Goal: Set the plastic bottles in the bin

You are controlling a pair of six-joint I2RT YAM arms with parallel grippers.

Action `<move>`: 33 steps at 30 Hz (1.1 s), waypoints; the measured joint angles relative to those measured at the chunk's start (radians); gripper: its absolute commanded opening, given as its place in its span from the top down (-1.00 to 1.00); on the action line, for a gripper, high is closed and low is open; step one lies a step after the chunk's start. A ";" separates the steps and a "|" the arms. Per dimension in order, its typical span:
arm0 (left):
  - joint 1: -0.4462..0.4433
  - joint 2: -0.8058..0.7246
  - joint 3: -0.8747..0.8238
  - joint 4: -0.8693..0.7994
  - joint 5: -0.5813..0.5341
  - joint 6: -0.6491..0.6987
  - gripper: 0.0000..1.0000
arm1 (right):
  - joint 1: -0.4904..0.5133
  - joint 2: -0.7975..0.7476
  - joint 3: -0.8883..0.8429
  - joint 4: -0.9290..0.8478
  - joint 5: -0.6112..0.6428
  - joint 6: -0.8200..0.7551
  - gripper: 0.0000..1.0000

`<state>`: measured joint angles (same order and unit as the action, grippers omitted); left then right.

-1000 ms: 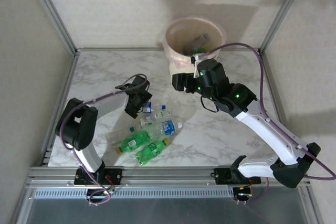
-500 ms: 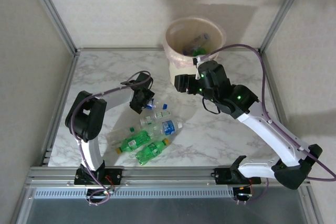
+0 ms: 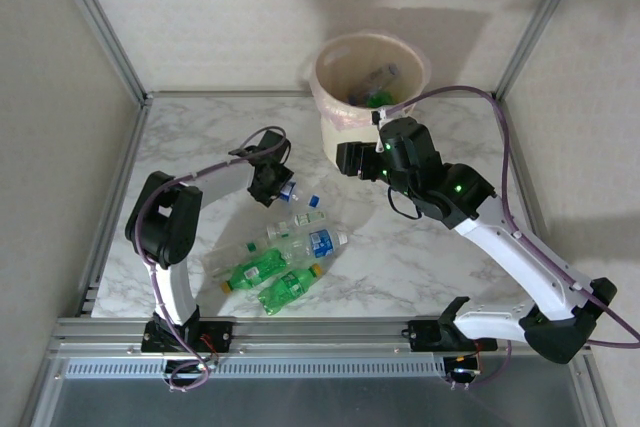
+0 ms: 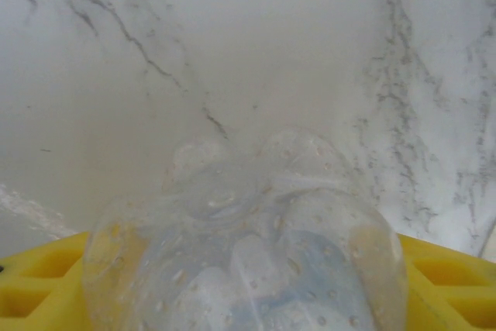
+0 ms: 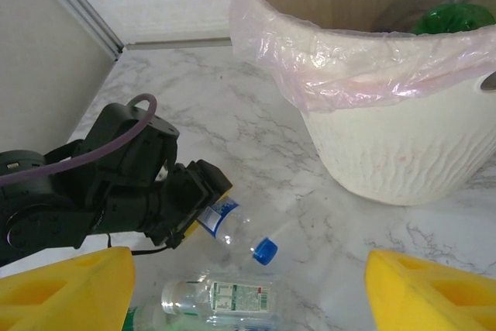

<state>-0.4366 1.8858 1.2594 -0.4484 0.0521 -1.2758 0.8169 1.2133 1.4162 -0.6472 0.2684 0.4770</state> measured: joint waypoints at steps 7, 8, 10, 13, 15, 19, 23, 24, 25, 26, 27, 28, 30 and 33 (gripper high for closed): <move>0.001 -0.075 0.027 -0.009 -0.017 0.032 -0.17 | -0.002 0.002 0.001 0.019 -0.064 -0.006 -0.56; 0.002 -0.096 0.027 -0.011 -0.019 0.036 -0.17 | -0.003 0.005 0.003 0.023 -0.084 -0.010 -0.57; 0.005 -0.158 0.028 -0.016 -0.021 0.047 -0.16 | -0.011 0.015 0.013 0.033 -0.132 -0.018 -0.56; 0.014 -0.249 0.031 -0.007 -0.014 0.059 -0.15 | -0.044 0.032 0.026 0.046 -0.208 -0.023 -0.56; 0.022 -0.303 0.031 0.013 0.008 0.069 -0.14 | -0.081 0.045 0.032 0.057 -0.276 -0.025 -0.56; 0.029 -0.391 0.031 0.086 0.059 0.081 -0.17 | -0.161 0.099 0.064 0.059 -0.430 -0.029 -0.55; 0.029 -0.455 0.031 0.183 0.127 0.090 -0.15 | -0.187 0.172 0.113 0.061 -0.558 -0.037 -0.59; 0.029 -0.468 0.031 0.211 0.153 0.093 -0.16 | -0.187 0.186 0.120 0.060 -0.587 -0.039 -0.59; 0.029 -0.476 0.031 0.235 0.175 0.095 -0.15 | -0.186 0.196 0.125 0.060 -0.611 -0.039 -0.60; 0.029 -0.481 0.031 0.255 0.195 0.097 -0.14 | -0.186 0.202 0.128 0.060 -0.626 -0.039 -0.60; 0.029 -0.485 0.031 0.275 0.216 0.099 -0.15 | -0.186 0.208 0.131 0.060 -0.640 -0.039 -0.59; 0.029 -0.487 0.031 0.293 0.238 0.101 -0.16 | -0.186 0.214 0.135 0.058 -0.648 -0.040 -0.59; 0.029 -0.488 0.031 0.320 0.274 0.103 -0.15 | -0.187 0.222 0.145 0.055 -0.656 -0.039 -0.59; 0.029 -0.488 0.031 0.357 0.330 0.103 -0.14 | -0.188 0.227 0.155 0.052 -0.658 -0.039 -0.57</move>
<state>-0.4076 1.3975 1.2907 -0.0917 0.3817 -1.1732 0.6285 1.4403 1.5715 -0.5949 -0.3901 0.4377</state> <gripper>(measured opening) 0.623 0.797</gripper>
